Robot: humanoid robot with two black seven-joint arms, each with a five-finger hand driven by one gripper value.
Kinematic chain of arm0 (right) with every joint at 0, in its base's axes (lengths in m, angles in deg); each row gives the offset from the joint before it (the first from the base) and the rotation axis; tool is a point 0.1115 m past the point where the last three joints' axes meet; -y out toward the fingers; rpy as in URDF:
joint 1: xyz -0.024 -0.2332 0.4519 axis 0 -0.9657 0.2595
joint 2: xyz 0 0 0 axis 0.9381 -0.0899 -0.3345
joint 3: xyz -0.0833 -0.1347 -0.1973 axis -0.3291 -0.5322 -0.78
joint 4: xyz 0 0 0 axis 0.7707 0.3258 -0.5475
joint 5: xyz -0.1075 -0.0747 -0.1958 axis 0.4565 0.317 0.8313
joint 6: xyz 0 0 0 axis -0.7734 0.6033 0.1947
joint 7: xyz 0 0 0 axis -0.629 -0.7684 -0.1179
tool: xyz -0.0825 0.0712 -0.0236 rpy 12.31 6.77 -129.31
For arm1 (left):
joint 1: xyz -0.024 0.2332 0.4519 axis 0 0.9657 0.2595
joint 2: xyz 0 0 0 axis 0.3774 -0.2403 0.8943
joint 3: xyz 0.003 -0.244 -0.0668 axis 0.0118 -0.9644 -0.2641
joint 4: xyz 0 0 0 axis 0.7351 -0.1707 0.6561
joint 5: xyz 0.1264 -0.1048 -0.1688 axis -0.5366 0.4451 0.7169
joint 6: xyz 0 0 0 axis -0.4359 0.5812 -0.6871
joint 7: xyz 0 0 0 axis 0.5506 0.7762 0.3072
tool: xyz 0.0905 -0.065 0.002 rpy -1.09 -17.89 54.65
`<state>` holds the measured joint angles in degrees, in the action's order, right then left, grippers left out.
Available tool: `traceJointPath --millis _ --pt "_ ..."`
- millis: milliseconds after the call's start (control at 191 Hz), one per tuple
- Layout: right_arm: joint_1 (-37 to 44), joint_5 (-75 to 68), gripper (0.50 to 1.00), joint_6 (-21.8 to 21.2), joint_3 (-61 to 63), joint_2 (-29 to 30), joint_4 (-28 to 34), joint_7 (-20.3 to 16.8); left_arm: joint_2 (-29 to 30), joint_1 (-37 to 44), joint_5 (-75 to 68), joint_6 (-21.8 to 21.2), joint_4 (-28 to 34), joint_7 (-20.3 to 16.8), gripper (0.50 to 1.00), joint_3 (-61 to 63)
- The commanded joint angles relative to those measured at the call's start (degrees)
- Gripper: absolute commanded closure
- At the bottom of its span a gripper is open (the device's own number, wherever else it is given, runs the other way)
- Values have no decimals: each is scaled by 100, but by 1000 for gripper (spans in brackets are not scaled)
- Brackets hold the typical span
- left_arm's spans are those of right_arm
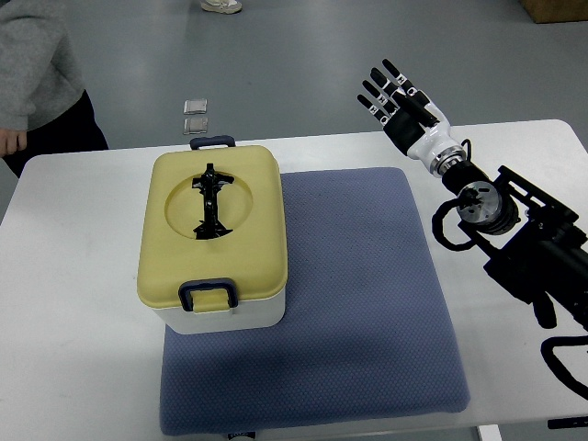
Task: Open white storage box with right hand
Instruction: 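Swing the right hand over toward the yellow-lidded white box, then lower the right hand onto the black handle on the yellow lid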
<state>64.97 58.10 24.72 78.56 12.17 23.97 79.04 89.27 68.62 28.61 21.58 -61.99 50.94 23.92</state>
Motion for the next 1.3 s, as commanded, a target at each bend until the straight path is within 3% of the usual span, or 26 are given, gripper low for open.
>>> traceJointPath --millis 0,340,590,721,820,867,872,998,1296 --pt "3 0 574 0 0 -8 -6 -8 0 0 0 -1 3 0 500 0" --pt "134 729 576 -202 -17 -25 73 -35 0 0 0 -1 3 0 500 0" --pt "855 3665 574 -1327 -659 -403 73 -325 0 0 0 -1 12 0 500 -9" --pt "1830 5430 574 -2074 -1423 -605 99 -334 0 0 0 -1 3 0 500 0" --pt "2656 6432 576 -2076 -2100 -798 389 -334 0 0 0 -1 3 0 500 0" --pt "2657 6434 576 -2076 -2100 -799 389 -334 0 0 0 -1 3 0 500 0" --pt "3135 6999 574 -2076 -2518 -886 642 -334 0 0 0 -1 3 0 500 -9" --pt "4106 8480 574 -2076 -3532 -878 1338 -316 0 0 0 -1 12 0 500 -9" --pt "4476 9061 574 -2076 -3744 -456 1804 -290 0 0 0 -1 30 0 500 -17"
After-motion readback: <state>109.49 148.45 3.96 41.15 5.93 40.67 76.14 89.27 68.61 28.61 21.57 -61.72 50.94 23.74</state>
